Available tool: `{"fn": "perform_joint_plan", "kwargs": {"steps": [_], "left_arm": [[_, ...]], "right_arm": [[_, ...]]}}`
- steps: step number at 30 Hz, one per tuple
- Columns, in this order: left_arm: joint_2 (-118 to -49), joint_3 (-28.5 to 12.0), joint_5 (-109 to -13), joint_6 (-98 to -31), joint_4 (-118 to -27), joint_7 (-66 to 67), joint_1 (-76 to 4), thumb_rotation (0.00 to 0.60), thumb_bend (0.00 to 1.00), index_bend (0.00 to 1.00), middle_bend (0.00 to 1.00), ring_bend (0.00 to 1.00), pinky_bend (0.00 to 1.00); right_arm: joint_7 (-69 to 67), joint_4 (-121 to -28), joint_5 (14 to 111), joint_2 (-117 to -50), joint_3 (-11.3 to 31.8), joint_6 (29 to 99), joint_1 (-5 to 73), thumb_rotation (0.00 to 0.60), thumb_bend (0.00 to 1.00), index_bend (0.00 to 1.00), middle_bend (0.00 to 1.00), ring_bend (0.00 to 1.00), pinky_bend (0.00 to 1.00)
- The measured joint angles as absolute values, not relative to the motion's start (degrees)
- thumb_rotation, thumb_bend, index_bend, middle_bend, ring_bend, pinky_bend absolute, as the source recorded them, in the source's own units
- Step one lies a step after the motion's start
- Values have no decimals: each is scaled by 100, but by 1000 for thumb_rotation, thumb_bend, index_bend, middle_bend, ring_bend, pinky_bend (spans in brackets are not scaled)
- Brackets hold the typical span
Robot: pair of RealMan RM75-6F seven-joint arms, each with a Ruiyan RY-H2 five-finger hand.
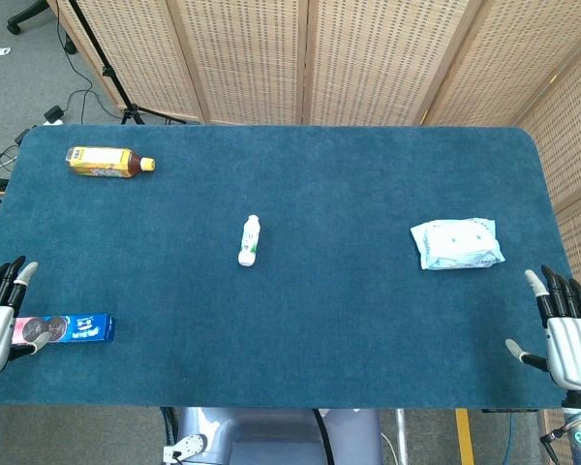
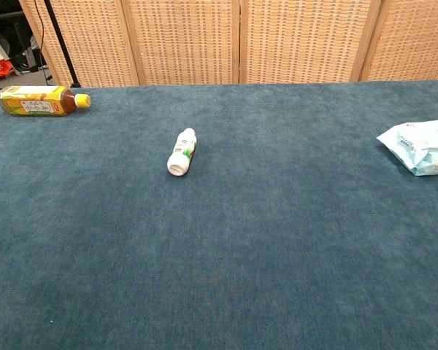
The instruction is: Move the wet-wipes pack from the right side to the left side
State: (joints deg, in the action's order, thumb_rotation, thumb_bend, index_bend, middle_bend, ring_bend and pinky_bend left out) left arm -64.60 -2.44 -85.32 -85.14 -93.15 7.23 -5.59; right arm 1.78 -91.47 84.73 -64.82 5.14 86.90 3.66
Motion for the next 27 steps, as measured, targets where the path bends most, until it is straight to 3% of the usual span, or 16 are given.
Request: {"fn": "perform_joint_plan", "kwargs": {"steps": [9, 10, 12, 14, 16, 17, 23, 27], "left_arm": [[-6458, -237, -8546, -8539, -9306, 698, -544, 600, 0, 0, 0, 0, 0], [-6458, -235, -8550, -8540, -9306, 698, -543, 600, 0, 0, 0, 0, 0], [-6453, -225, -8578, -8548, -9313, 690, -540, 600, 0, 0, 0, 0, 0], [-6443, -229, -8580, -8555, -9326, 665, -539, 600, 0, 0, 0, 0, 0], [-6436, -244, -8559, -8551, -9330, 649, -543, 600, 0, 0, 0, 0, 0], [-6433, -251, -8539, -8539, -9331, 644, -547, 600, 0, 0, 0, 0, 0], [-6427, -300, -8449, -8502, -9324, 629, -567, 600, 0, 0, 0, 0, 0], [-6433, -316, -8396, -8448, -9340, 663, -587, 600, 0, 0, 0, 0, 0]], "right_arm": [[65, -9138, 8532, -6454, 484, 8653, 375, 600, 14, 6, 0, 0, 0], [36, -9137, 8534, -6449, 475, 8620, 383, 600, 73, 6, 0, 0, 0], [-28, -9141, 8547, -6426, 454, 8540, 407, 600, 321, 6, 0, 0, 0], [-194, -9156, 8575, -6376, 438, 8432, 455, 600, 717, 15, 0, 0, 0], [-495, -9159, 8612, -6320, 444, 8327, 527, 600, 939, 50, 0, 0, 0], [-665, -9149, 8627, -6299, 456, 8282, 566, 600, 993, 80, 0, 0, 0], [-2550, -8636, 8666, -6276, 655, 7756, 1051, 600, 1000, 213, 27, 0, 0], [-3994, -8070, 8633, -6301, 802, 7202, 1490, 600, 1000, 292, 112, 6, 31]]}}
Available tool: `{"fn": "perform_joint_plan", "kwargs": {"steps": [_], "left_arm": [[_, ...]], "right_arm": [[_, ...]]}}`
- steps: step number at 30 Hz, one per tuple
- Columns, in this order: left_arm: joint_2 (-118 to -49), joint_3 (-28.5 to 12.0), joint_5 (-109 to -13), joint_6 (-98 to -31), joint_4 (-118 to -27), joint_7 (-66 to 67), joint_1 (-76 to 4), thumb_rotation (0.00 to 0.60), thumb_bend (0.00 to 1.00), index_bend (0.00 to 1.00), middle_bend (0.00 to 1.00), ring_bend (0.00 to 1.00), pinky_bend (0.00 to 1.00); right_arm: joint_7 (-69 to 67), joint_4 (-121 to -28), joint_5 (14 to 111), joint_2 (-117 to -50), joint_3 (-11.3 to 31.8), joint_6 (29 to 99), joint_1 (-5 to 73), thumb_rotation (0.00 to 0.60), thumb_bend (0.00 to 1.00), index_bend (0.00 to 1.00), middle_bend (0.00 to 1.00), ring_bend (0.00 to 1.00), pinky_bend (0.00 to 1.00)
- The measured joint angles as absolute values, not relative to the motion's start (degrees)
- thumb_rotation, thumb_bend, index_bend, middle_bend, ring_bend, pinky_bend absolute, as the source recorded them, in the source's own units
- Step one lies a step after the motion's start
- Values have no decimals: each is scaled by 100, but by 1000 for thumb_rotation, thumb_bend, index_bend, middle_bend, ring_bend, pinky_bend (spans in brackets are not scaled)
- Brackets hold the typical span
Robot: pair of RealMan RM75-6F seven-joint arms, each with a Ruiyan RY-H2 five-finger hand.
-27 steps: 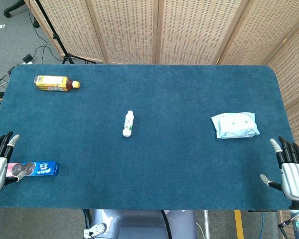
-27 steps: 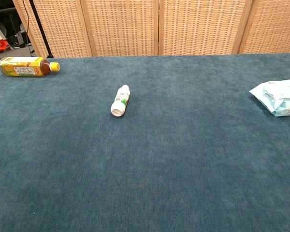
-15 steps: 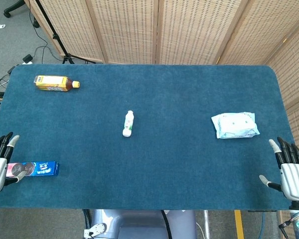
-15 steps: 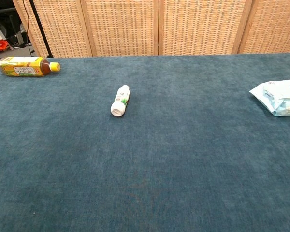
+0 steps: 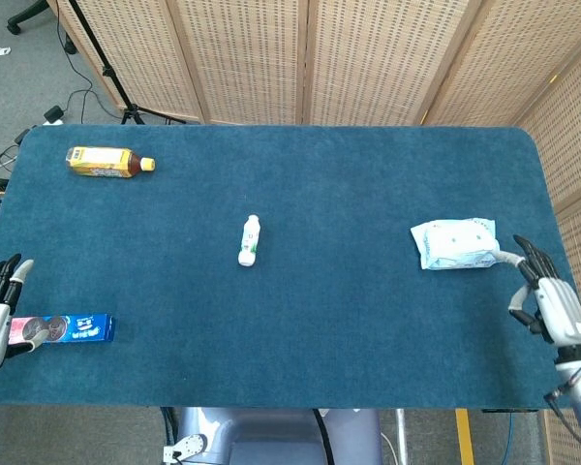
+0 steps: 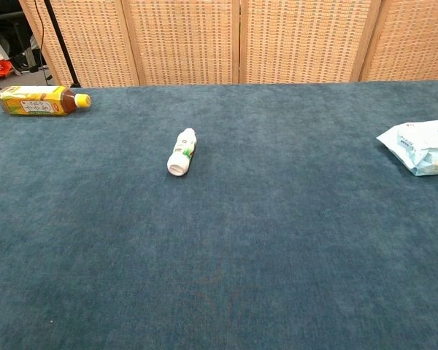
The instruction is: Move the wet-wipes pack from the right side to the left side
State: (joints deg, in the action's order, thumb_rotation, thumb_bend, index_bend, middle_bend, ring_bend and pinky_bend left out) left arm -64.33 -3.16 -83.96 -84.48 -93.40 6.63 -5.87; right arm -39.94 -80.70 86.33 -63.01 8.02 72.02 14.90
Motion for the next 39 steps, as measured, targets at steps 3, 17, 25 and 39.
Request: {"fn": "perform_joint_plan", "kwargs": {"steps": [3, 17, 25, 39], "left_arm": [[-6438, -315, -8380, -8402, -9361, 678, -608, 600, 0, 0, 0, 0, 0], [-6429, -355, -8273, -8406, -9351, 623, -595, 600, 0, 0, 0, 0, 0], [-6447, -356, -8248, -8417, -9334, 644, -583, 600, 0, 0, 0, 0, 0], [-6477, -390, -8152, -8364, -9325, 690, -606, 600, 0, 0, 0, 0, 0]], "right_arm": [[-4803, -7671, 8488, -6324, 936, 6541, 1882, 600, 1000, 321, 209, 59, 79], [-5913, -5984, 7494, -6761, 1361, 3821, 3277, 600, 1000, 322, 216, 76, 173], [-6064, -5218, 7367, -7175, 1288, 2667, 3688, 600, 1000, 322, 201, 76, 175], [-5825, -4373, 7289, -7881, 1243, 1941, 4027, 600, 1000, 263, 154, 71, 175]]}}
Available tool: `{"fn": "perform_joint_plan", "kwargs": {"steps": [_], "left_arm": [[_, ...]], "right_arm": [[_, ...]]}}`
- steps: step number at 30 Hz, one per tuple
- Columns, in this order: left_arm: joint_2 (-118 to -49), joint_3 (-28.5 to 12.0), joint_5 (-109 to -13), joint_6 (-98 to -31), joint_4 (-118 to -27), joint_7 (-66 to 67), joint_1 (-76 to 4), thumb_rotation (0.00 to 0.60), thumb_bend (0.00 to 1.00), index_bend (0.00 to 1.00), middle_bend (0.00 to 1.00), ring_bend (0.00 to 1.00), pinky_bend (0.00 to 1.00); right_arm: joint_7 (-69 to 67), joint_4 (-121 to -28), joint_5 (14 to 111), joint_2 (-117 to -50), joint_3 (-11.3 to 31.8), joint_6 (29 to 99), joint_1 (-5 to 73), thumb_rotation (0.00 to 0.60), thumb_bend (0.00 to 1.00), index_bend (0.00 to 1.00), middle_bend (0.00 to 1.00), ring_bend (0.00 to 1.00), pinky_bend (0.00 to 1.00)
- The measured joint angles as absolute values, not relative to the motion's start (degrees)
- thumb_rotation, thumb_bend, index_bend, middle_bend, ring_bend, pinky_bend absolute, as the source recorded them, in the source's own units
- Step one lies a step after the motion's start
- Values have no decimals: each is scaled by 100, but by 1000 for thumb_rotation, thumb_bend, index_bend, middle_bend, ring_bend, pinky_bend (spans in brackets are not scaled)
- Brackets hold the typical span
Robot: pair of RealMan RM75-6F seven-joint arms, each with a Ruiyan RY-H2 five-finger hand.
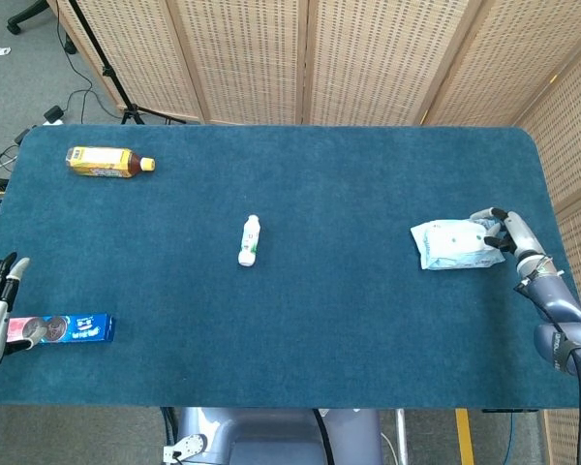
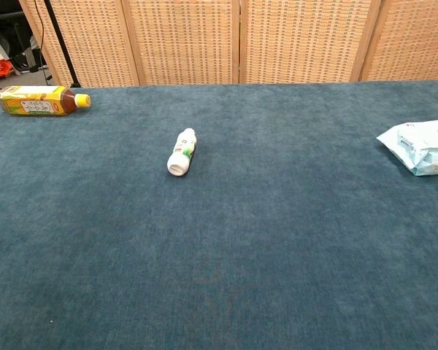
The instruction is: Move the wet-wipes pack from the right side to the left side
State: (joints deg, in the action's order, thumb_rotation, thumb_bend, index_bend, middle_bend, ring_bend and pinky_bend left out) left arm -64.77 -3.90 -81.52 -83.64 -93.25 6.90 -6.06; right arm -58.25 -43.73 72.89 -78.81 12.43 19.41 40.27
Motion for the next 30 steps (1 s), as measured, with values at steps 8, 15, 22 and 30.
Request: {"fn": "perform_joint_plan", "kwargs": {"steps": [8, 15, 22, 30], "left_arm": [[-6467, -377, -8168, -8375, -9304, 623, -592, 600, 0, 0, 0, 0, 0], [-6456, -363, -8214, -8407, -9300, 577, -576, 600, 0, 0, 0, 0, 0], [-6447, -350, -8264, -8444, -9302, 547, -563, 600, 0, 0, 0, 0, 0], [-6454, -339, -8287, -8439, -9308, 566, -567, 600, 0, 0, 0, 0, 0]], "right_arm": [[-5765, -5022, 7551, -7562, 1168, 1739, 4054, 600, 1000, 263, 194, 72, 201], [-5769, -6350, 7981, -6897, 1061, 2003, 3921, 600, 1000, 263, 195, 82, 236], [-5911, -7793, 8413, -6257, 849, 2617, 3666, 600, 1000, 263, 189, 82, 236], [-5988, -8609, 8965, -6035, 523, 3297, 3557, 600, 1000, 263, 186, 82, 236]]}}
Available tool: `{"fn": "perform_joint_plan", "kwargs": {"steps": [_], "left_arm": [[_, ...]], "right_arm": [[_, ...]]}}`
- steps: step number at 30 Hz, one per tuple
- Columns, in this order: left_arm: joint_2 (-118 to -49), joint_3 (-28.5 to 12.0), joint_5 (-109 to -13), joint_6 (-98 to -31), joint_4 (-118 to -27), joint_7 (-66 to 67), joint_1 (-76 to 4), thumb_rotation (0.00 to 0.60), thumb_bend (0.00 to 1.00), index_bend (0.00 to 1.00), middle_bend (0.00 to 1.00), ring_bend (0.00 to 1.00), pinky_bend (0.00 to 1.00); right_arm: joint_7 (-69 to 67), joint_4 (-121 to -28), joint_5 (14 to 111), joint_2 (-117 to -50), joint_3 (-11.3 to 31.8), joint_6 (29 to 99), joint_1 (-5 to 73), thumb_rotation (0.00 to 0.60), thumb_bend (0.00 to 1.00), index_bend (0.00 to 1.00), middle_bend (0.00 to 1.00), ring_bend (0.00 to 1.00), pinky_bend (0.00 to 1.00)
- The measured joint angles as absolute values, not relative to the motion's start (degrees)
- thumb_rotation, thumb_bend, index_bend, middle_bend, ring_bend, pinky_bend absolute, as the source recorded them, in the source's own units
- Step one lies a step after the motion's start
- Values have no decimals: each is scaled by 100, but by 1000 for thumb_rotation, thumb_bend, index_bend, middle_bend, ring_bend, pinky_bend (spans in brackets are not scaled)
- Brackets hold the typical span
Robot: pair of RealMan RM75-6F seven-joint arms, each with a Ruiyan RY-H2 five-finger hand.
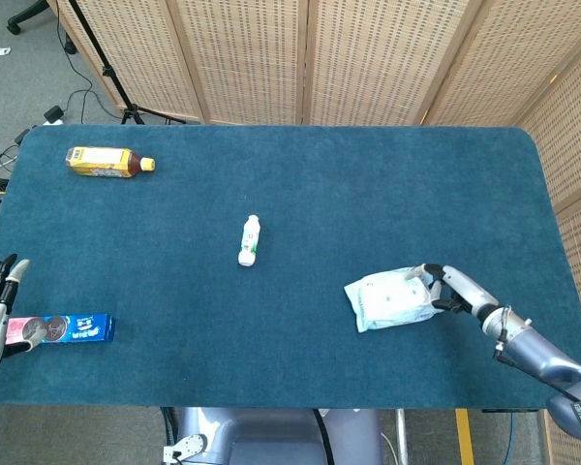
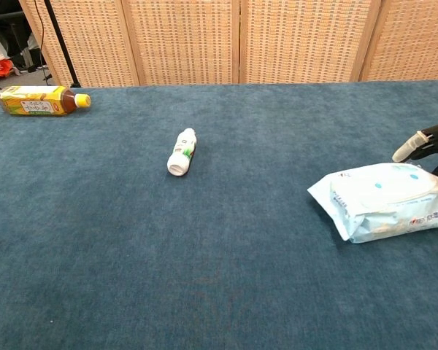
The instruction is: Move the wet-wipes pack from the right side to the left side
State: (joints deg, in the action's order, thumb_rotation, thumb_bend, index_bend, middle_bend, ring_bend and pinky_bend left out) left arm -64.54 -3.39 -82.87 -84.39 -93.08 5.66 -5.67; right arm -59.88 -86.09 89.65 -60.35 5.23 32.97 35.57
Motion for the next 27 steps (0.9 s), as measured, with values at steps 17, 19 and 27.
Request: {"fn": "perform_joint_plan", "kwargs": {"steps": [17, 19, 27], "left_arm": [[-6467, -343, -8277, -8421, -9296, 589, -577, 600, 0, 0, 0, 0, 0], [-6469, -347, -8266, -8418, -9293, 588, -578, 600, 0, 0, 0, 0, 0], [-6465, -348, -8262, -8408, -9291, 575, -581, 600, 0, 0, 0, 0, 0]], "right_arm": [[-5584, -9255, 9000, -6483, 265, 3370, 3935, 600, 1000, 263, 186, 82, 236], [-5479, -9376, 8948, -6537, 274, 3368, 3991, 600, 1000, 263, 186, 82, 236], [-4957, -9760, 8542, -6742, 379, 3240, 4229, 600, 1000, 263, 186, 82, 236]]}}
